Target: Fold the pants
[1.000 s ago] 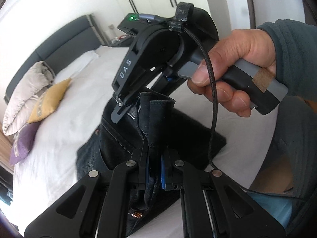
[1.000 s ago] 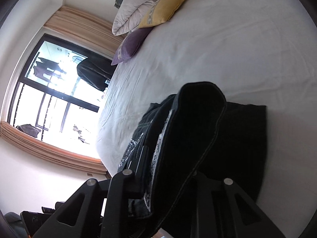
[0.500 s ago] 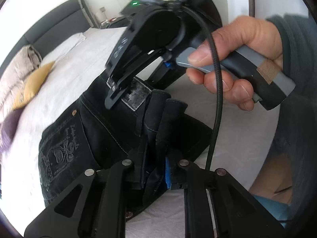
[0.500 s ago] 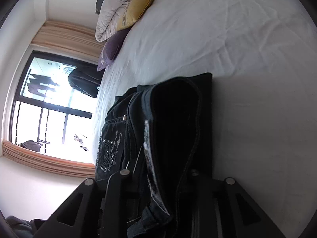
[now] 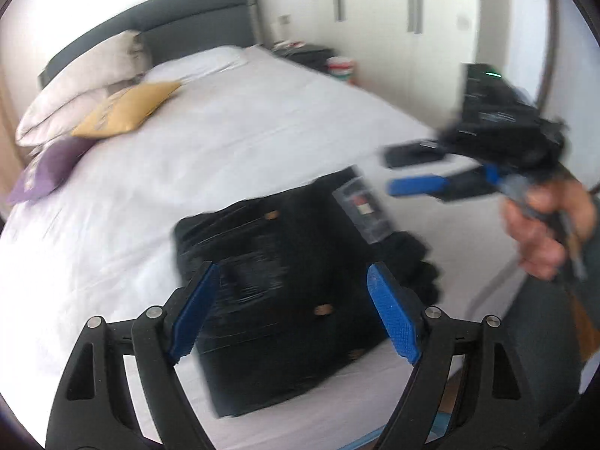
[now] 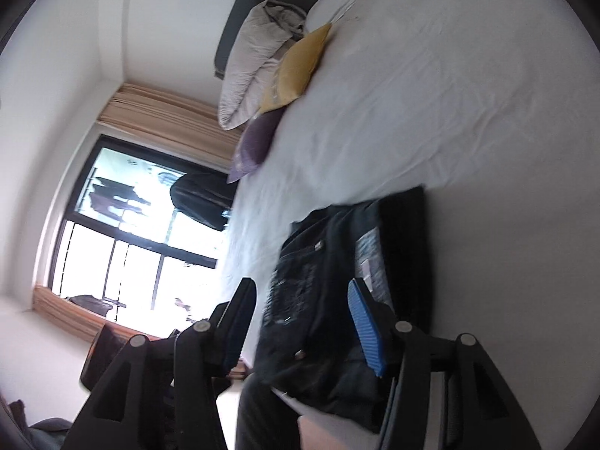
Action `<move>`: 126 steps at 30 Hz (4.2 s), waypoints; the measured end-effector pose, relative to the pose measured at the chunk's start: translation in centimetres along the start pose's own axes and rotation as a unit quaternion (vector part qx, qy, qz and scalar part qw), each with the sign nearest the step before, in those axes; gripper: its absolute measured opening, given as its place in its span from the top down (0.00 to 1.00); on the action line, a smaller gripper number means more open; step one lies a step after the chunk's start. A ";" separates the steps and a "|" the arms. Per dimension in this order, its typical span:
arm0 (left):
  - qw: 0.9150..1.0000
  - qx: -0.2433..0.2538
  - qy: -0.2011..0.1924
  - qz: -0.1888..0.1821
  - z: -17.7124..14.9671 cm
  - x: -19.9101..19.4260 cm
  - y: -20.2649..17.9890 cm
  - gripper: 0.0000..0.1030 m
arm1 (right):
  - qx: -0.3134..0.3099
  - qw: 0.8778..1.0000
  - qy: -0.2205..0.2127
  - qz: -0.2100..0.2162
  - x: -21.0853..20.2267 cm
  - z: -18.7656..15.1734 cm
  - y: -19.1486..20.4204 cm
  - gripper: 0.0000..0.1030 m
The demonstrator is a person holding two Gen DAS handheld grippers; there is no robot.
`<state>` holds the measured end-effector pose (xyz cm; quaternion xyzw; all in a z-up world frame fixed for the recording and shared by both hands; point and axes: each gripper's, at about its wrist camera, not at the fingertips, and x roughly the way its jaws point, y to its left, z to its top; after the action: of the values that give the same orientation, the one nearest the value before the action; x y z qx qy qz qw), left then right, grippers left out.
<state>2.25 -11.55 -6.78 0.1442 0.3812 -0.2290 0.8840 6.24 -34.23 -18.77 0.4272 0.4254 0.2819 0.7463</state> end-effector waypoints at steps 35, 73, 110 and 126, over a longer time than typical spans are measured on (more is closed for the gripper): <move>0.983 -0.144 0.113 -0.027 -5.2 11.3 10.2 0.21 | 0.045 0.997 -0.033 -0.044 1.0 2.9 -6.5 0.41; 0.970 -0.166 0.108 -0.144 -1.5 13.6 16.2 0.82 | -0.143 0.964 0.031 -0.222 6.9 2.5 3.2 0.80; 0.962 -0.088 -0.207 0.153 4.0 -2.7 12.5 0.00 | -0.267 0.882 -0.231 -0.313 -4.5 3.8 13.1 0.00; 0.965 -0.152 -0.151 0.153 -0.4 -15.5 4.8 0.00 | -0.308 0.842 -0.263 -0.356 -8.9 -8.9 24.5 0.00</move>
<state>-4.87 -2.67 4.77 0.0285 0.2469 -0.0494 0.9674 -7.17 -25.98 3.83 0.0523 0.2272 -0.0094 0.9724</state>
